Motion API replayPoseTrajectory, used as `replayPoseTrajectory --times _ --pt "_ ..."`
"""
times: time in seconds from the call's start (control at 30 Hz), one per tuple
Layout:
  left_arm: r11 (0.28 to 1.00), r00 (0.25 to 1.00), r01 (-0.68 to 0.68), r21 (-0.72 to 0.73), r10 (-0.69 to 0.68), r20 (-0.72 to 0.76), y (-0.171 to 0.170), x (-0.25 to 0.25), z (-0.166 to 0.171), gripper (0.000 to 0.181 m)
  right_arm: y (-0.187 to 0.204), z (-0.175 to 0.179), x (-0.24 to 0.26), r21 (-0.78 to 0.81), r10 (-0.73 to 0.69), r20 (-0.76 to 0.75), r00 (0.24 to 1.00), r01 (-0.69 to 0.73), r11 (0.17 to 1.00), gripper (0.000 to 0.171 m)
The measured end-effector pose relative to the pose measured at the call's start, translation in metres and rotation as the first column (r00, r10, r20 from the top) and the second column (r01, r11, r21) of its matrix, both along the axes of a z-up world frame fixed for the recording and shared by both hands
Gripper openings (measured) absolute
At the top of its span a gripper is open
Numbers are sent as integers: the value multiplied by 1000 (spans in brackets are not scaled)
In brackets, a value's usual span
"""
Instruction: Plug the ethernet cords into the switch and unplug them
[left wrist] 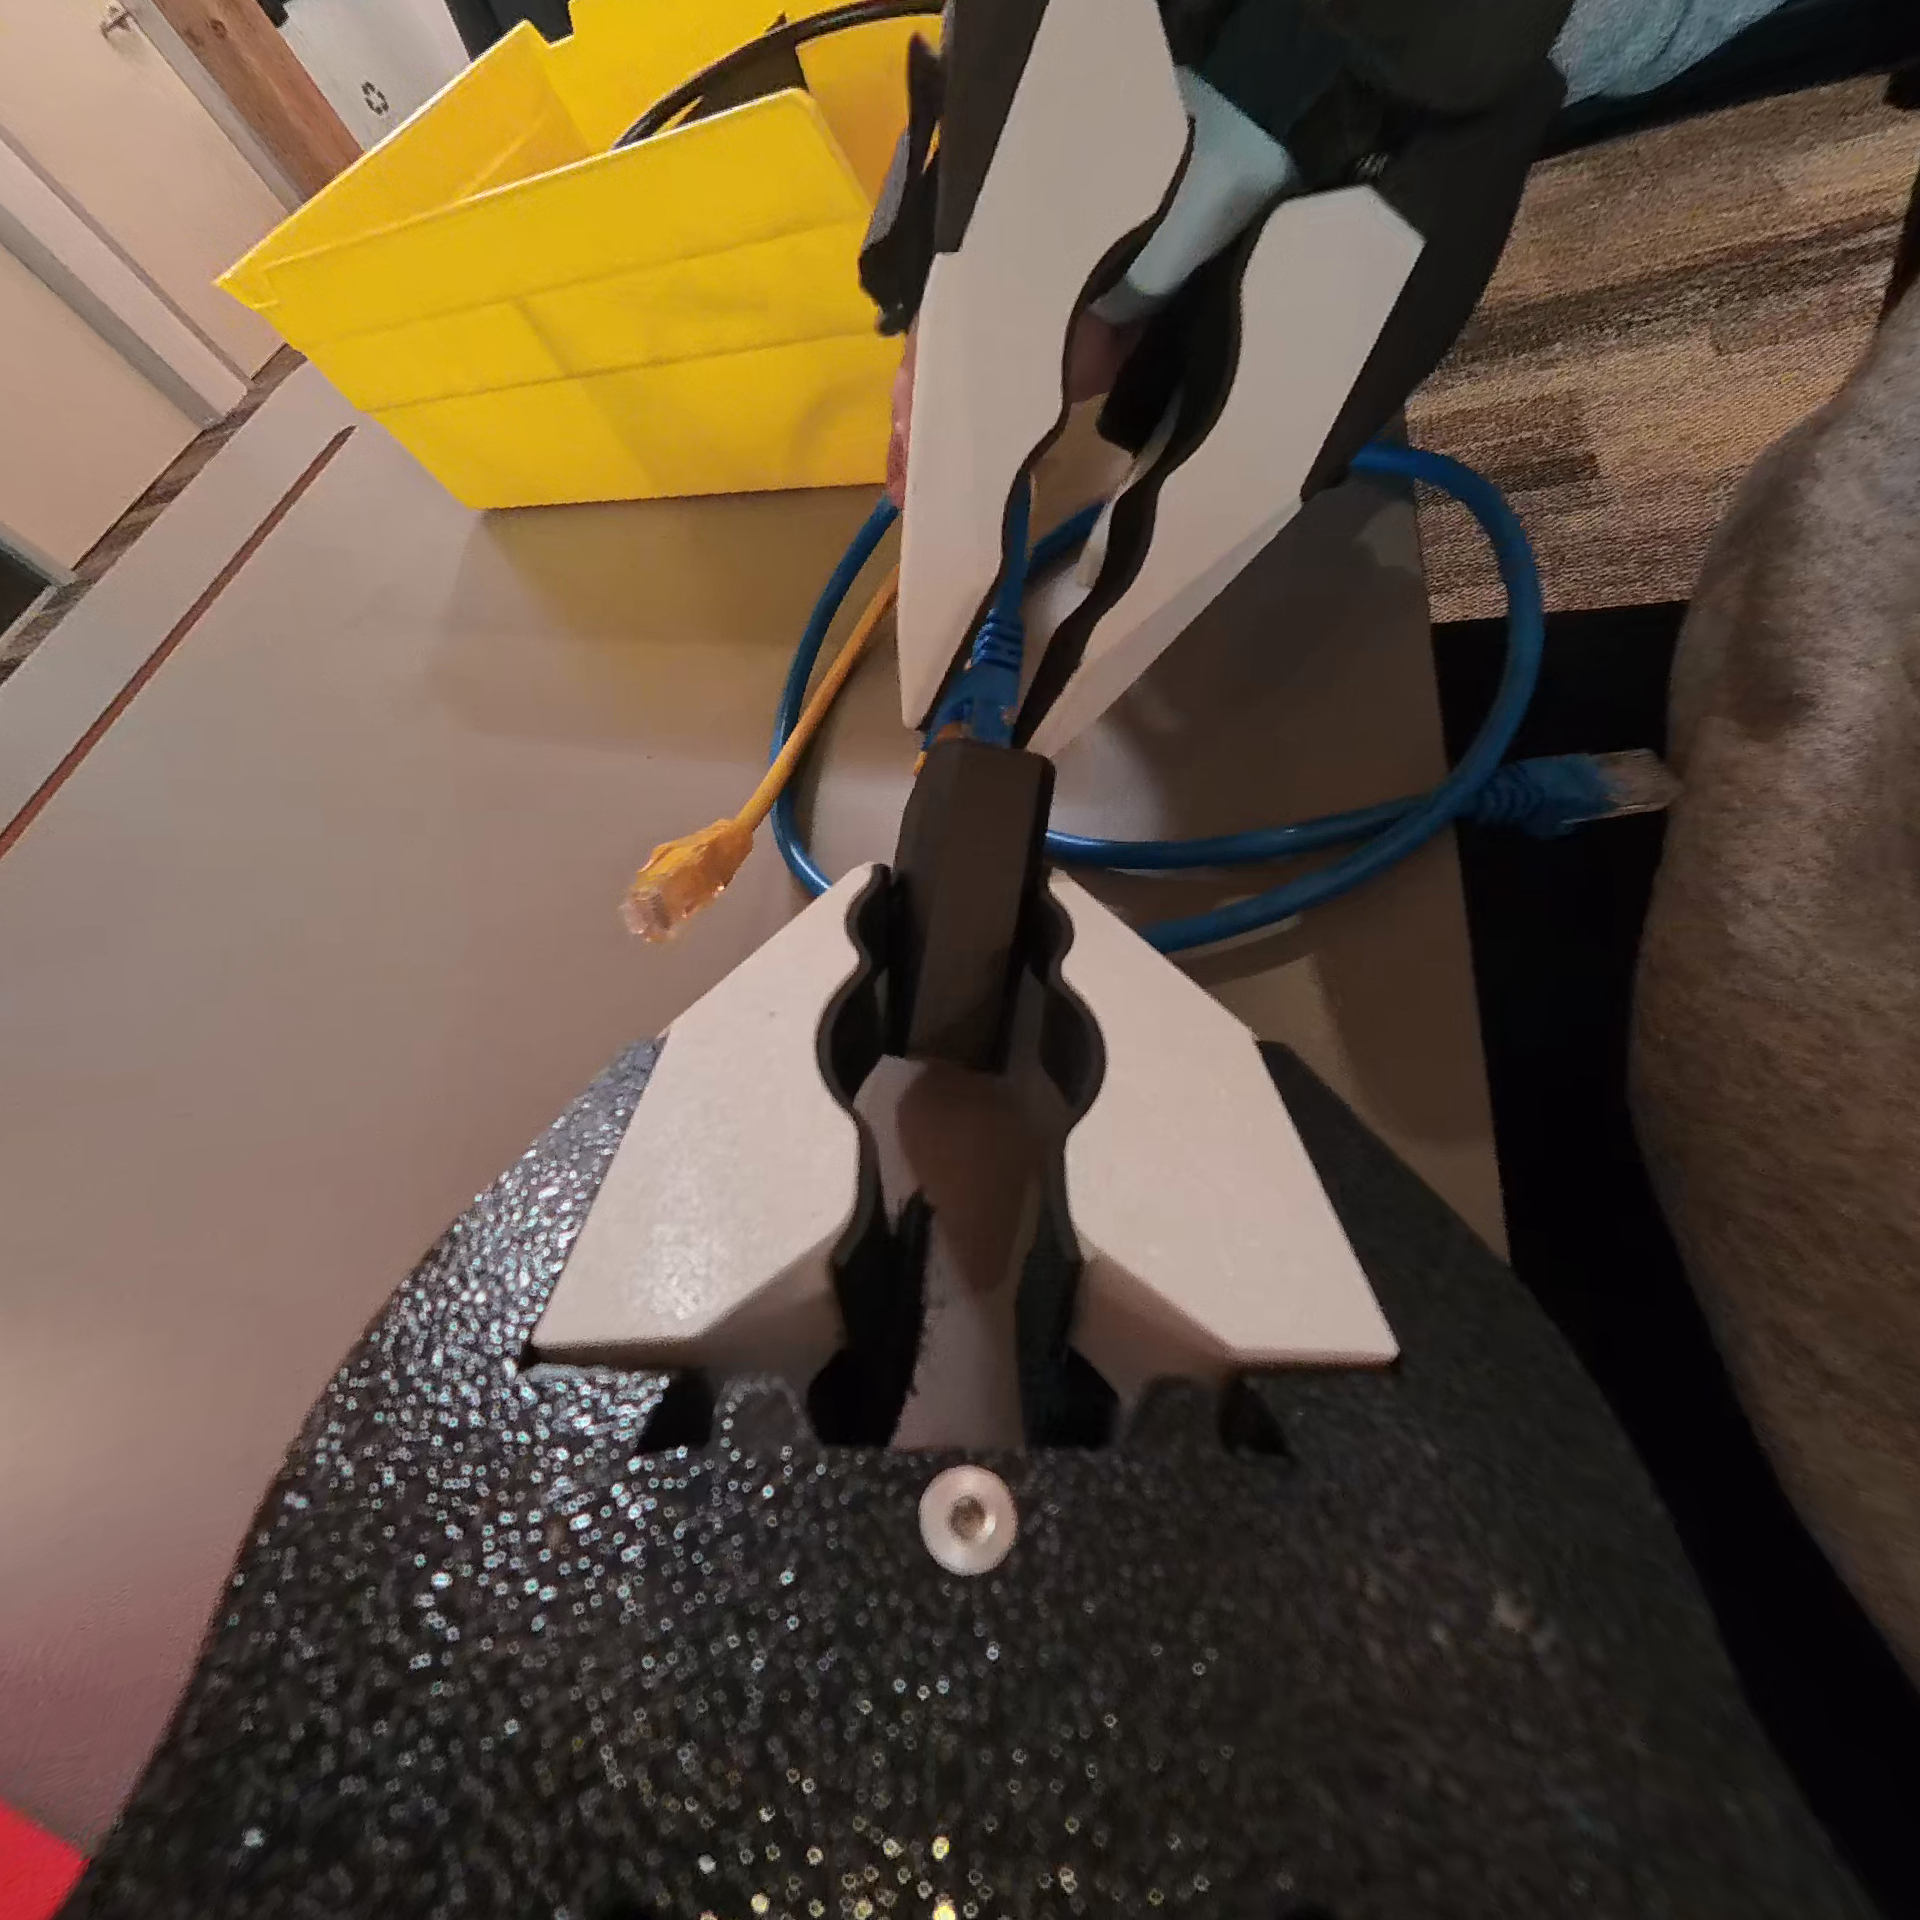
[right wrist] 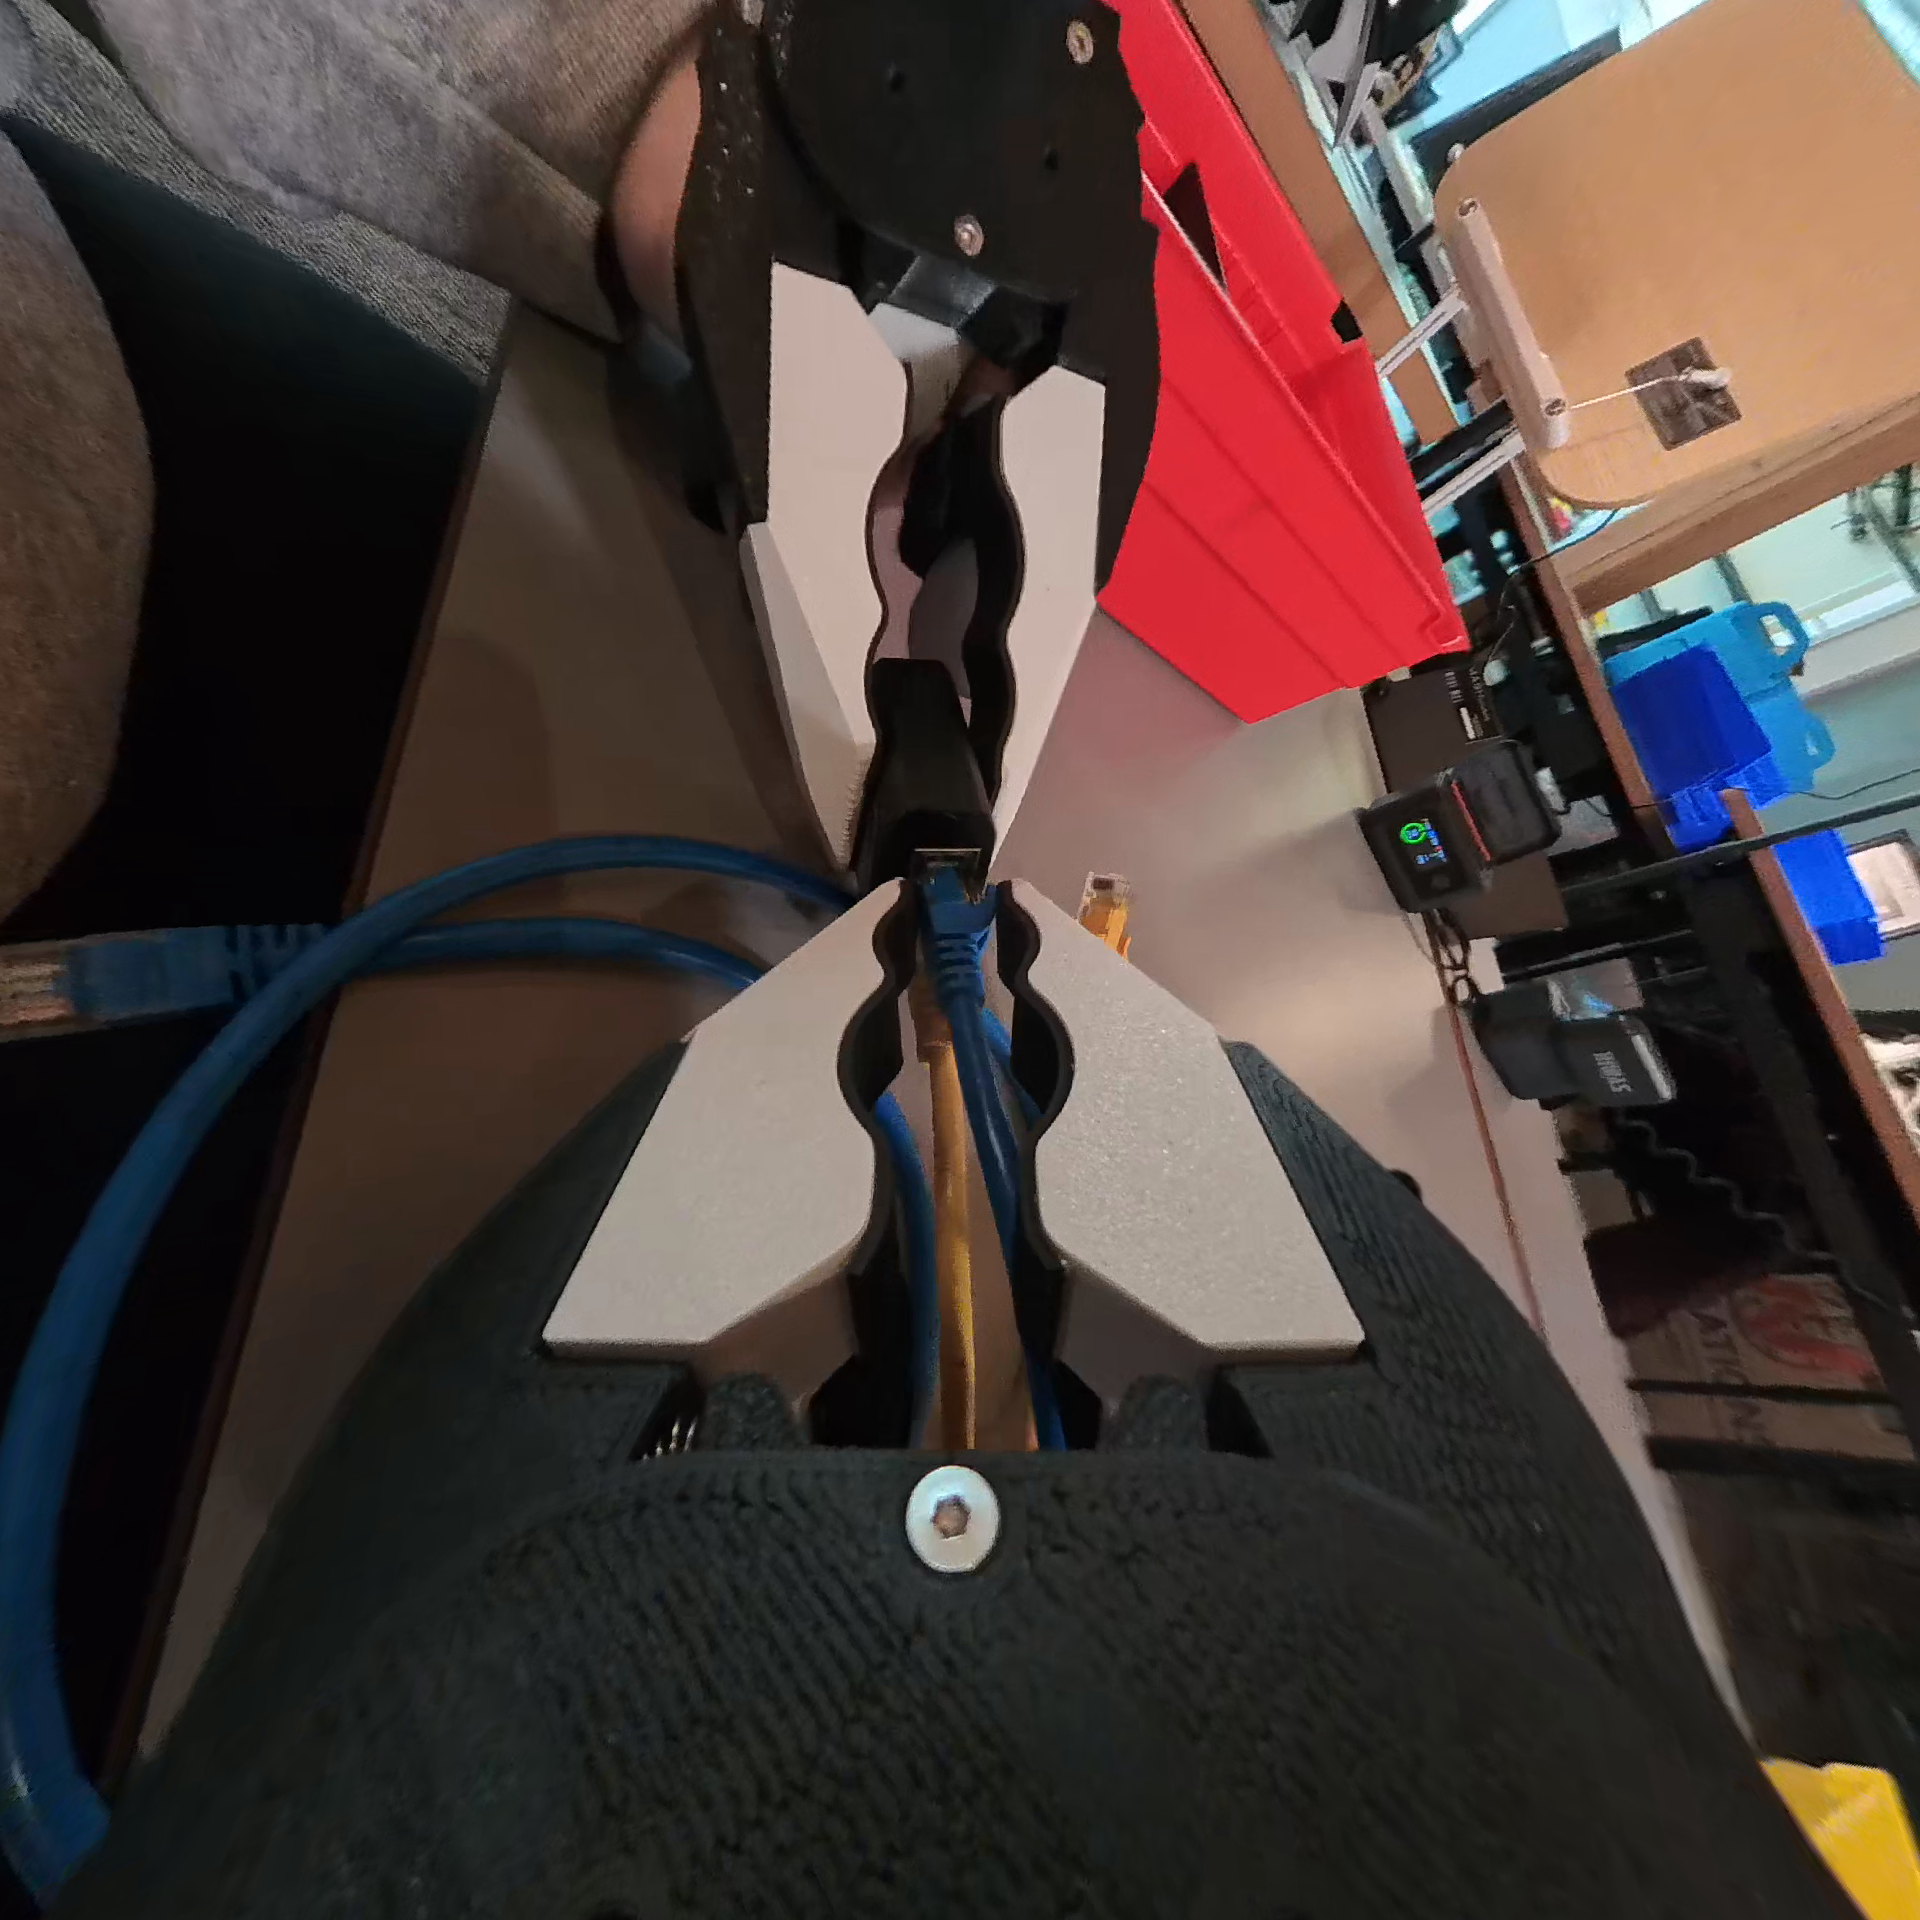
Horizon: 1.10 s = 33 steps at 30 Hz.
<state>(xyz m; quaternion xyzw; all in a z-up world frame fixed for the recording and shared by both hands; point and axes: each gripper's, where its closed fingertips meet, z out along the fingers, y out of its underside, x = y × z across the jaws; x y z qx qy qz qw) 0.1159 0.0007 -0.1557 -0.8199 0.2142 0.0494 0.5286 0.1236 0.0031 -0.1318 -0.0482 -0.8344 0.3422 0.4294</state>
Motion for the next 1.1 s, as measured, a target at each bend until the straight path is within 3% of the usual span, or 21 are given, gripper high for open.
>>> replayPoseTrajectory --times 0.03,0.43,0.53,0.7,0.97,1.03,1.1 --pt "1000 1000 4 1 -4 0 0 0 0 24 0 0 0 -12 0 20 1000 0 1000 13" --pt "985 981 170 38 -166 -98 0 6 1 23 -3 -8 8 -63 113 382 917 -96 993 11" --pt "968 968 250 34 -250 -9 -7 26 9 22 -9 -1 25 -113 201 453 869 -168 979 11" --pt "938 943 321 128 -328 44 -18 55 48 21 -20 36 52 -257 363 457 812 -270 928 12" --pt "917 923 384 102 -383 -35 -28 78 73 22 -20 65 82 -280 454 452 768 -361 889 10" --pt "957 967 256 136 -252 -40 -47 45 77 22 -4 87 93 -376 490 437 755 -342 862 10" --pt "950 985 163 265 -170 4 -64 22 100 21 16 111 90 -427 458 354 815 -294 855 10"
